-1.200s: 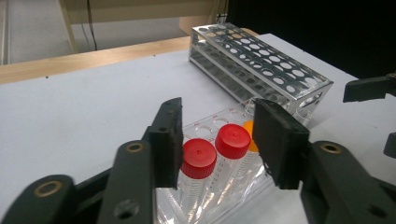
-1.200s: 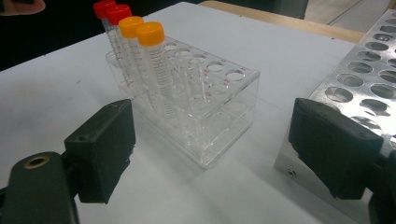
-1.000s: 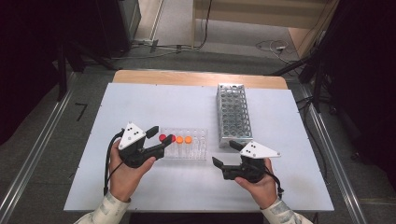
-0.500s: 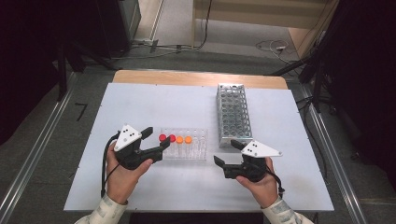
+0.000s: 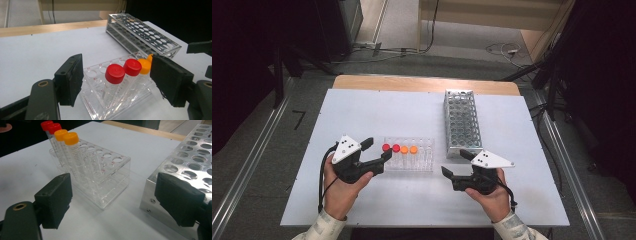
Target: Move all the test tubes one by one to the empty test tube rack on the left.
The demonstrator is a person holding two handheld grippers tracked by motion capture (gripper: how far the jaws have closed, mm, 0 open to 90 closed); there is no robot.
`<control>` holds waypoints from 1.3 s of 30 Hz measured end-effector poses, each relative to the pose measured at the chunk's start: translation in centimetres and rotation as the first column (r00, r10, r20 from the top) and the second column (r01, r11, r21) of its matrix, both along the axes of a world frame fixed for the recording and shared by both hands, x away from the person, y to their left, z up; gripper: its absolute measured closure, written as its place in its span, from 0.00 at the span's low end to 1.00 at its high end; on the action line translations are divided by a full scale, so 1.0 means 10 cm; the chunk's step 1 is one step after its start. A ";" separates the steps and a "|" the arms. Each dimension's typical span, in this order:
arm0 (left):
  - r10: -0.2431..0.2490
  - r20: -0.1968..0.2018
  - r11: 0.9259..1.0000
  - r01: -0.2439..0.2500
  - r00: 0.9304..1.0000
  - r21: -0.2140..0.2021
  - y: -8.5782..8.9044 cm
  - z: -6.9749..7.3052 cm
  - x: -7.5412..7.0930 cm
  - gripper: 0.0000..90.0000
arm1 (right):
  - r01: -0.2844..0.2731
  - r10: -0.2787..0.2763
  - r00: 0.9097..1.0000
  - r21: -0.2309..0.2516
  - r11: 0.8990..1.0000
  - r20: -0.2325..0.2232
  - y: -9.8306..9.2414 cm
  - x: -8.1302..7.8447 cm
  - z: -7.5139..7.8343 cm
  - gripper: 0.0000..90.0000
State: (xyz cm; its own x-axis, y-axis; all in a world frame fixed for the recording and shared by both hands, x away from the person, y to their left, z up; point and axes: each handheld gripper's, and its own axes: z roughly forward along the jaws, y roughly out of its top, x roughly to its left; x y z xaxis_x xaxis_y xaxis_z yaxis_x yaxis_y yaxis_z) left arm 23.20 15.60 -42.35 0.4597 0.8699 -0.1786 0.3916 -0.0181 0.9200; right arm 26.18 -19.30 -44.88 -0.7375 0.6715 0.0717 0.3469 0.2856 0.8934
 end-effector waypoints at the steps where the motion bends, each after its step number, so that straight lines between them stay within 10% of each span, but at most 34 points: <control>1: 0.000 -0.001 1.000 0.000 1.000 0.000 0.00 0.00 0.00 0.31 | 0.001 -0.001 1.000 -0.001 1.000 0.000 0.00 0.00 0.00 0.14; 39: 0.056 -0.005 0.998 -0.056 0.998 -0.001 0.17 -0.08 -0.04 0.27 | 0.056 -0.056 0.998 -0.003 0.998 0.008 -0.25 0.03 0.00 0.14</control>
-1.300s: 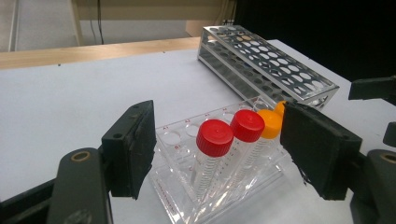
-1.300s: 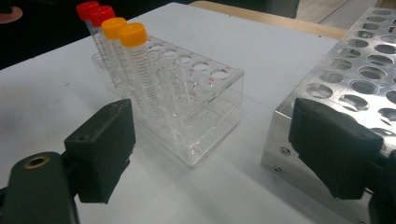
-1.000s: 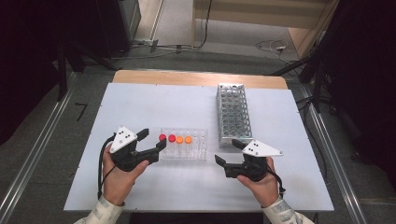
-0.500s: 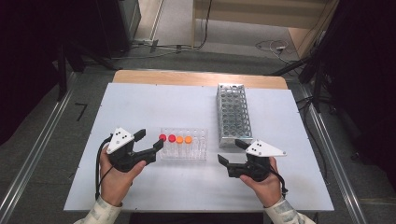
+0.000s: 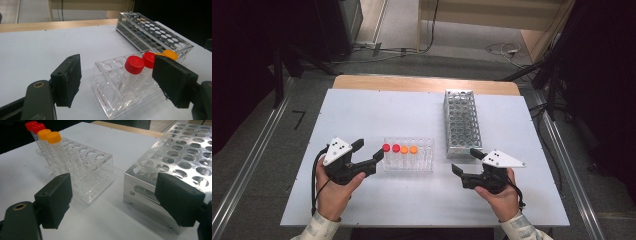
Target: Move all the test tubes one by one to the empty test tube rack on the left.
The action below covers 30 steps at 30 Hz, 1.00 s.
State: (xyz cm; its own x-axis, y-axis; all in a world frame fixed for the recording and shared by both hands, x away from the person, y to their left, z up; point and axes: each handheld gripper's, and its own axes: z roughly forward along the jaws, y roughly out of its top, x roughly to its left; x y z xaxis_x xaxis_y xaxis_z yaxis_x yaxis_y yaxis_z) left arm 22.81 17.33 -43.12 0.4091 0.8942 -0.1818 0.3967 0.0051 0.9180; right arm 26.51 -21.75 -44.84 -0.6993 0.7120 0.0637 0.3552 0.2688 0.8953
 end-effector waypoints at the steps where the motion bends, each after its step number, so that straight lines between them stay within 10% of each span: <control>1: 0.000 0.001 1.000 0.000 1.000 0.002 0.00 0.00 0.00 0.27 | 0.005 -0.005 1.000 0.000 1.000 -0.002 -0.01 0.00 0.00 0.14; 30: 0.052 -0.023 0.999 -0.052 0.998 0.012 0.13 -0.13 -0.02 0.25 | 0.075 -0.075 0.997 -0.017 0.997 0.013 -0.31 0.00 -0.02 0.13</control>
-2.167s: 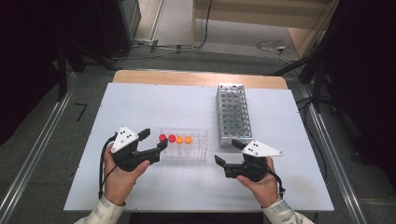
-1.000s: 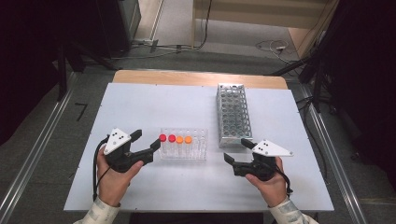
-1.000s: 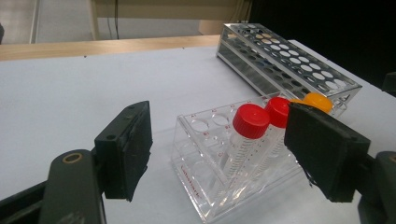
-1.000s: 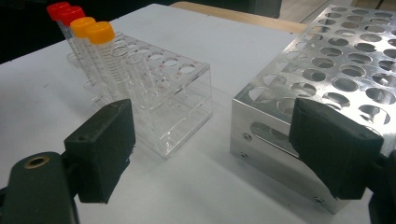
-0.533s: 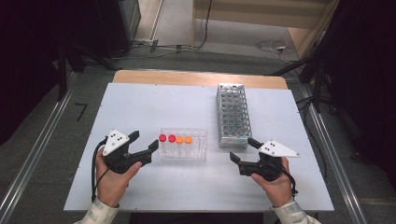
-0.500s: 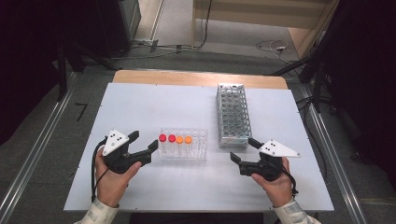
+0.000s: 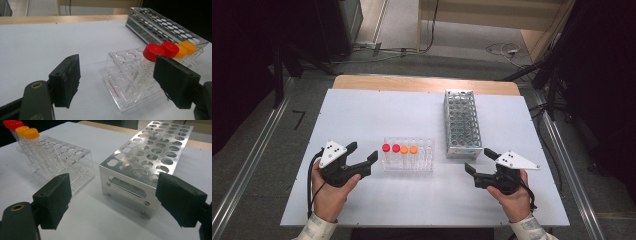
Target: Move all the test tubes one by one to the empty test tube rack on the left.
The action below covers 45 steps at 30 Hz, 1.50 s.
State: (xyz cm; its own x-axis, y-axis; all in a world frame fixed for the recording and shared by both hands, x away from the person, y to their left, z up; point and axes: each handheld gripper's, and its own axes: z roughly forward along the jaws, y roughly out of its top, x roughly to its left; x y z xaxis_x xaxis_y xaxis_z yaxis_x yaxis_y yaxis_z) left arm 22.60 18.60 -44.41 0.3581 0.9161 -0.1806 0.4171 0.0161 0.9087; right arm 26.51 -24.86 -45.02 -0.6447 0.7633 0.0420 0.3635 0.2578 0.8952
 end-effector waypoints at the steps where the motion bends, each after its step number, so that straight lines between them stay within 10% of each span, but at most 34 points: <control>1: 0.003 -0.002 1.000 -0.003 1.000 0.003 0.00 0.00 0.00 0.25 | 0.005 -0.005 1.000 -0.006 1.000 0.001 -0.01 0.00 0.00 0.13; 45: 0.094 -0.019 0.996 -0.094 0.995 0.003 0.26 -0.16 -0.09 0.24 | 0.150 -0.150 0.989 -0.030 0.988 0.004 -0.59 -0.02 -0.06 0.13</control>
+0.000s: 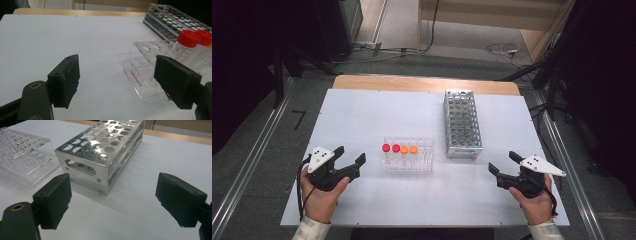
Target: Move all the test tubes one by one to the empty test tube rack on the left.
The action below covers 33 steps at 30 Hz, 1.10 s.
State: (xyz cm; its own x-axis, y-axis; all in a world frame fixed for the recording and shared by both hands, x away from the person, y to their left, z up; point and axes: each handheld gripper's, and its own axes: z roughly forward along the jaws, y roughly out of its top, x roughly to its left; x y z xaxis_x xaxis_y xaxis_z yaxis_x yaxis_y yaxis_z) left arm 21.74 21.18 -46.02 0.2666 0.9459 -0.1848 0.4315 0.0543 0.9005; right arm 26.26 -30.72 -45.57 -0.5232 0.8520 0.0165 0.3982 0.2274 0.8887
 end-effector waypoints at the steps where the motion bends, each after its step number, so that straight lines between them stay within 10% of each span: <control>1: 0.000 0.000 1.000 0.000 1.000 -0.001 0.00 0.00 0.00 0.24 | 0.004 -0.004 1.000 -0.001 1.000 -0.001 -0.02 0.00 0.00 0.13; 33: 0.031 -0.015 0.999 -0.031 0.999 0.005 0.14 -0.06 -0.03 0.22 | 0.138 -0.138 0.990 -0.002 0.990 -0.032 -0.45 -0.02 -0.06 0.13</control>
State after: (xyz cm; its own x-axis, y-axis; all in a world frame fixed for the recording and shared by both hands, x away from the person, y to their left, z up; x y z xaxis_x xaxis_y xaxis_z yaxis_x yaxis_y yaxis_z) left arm 21.40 22.55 -46.61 0.2338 0.9547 -0.1843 0.4435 0.0639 0.8940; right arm 26.03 -35.22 -46.17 -0.3999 0.9160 0.0314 0.4541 0.1682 0.8749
